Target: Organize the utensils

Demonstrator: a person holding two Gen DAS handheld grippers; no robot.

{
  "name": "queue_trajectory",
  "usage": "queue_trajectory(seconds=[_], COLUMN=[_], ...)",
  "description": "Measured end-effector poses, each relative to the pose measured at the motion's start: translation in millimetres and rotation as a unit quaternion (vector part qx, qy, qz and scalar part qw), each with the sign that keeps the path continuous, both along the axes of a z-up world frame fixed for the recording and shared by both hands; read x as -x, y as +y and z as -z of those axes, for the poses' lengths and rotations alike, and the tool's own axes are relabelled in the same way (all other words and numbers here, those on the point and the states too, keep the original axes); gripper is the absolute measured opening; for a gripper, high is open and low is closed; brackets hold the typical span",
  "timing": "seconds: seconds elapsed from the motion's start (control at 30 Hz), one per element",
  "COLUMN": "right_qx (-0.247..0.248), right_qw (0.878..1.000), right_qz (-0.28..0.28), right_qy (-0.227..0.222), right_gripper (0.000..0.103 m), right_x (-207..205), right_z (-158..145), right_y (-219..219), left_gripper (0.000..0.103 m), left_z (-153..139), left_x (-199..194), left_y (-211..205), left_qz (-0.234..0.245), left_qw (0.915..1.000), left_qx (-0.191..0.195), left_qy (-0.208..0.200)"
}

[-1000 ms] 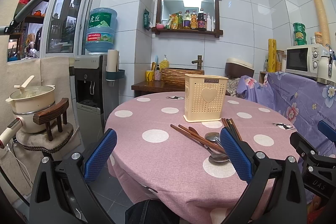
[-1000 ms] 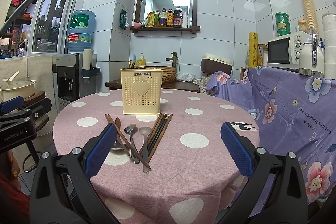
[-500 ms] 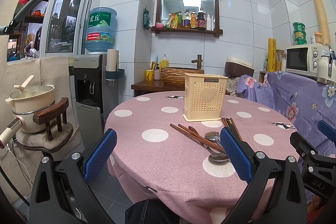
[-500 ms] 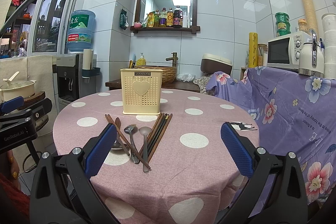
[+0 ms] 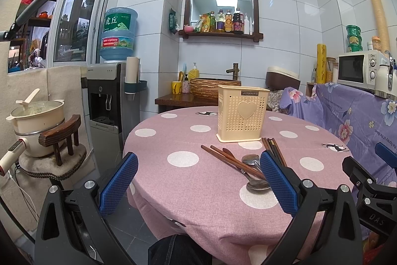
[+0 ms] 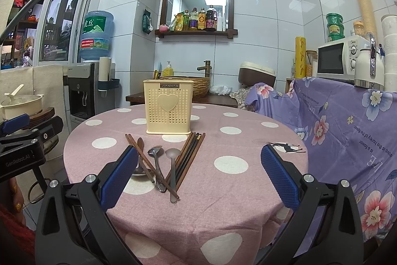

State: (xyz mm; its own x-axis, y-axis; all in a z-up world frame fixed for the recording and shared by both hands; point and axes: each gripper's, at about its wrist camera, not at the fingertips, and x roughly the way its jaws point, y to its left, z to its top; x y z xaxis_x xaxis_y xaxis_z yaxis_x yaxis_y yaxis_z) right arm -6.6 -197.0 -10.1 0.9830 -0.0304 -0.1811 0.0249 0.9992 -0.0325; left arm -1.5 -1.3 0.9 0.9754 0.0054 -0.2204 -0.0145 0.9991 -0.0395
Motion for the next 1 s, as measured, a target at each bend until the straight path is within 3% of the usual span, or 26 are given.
queue_trajectory(seconds=[0.73,1.0], right_qx=[0.001,-0.007], right_qw=[1.0,0.999], right_qz=[-0.005,-0.004], right_qy=[0.009,0.038], right_gripper=[0.098,0.098], right_x=[-8,-20], right_z=[1,10], right_y=[0,-2], left_gripper=[0.098,0.098], left_z=[9,18], left_x=[-4,-20], left_y=[8,10], left_qz=[0.0,0.001], left_qw=[0.9999,0.9987], left_qx=[0.004,0.012], left_qy=[0.013,0.051])
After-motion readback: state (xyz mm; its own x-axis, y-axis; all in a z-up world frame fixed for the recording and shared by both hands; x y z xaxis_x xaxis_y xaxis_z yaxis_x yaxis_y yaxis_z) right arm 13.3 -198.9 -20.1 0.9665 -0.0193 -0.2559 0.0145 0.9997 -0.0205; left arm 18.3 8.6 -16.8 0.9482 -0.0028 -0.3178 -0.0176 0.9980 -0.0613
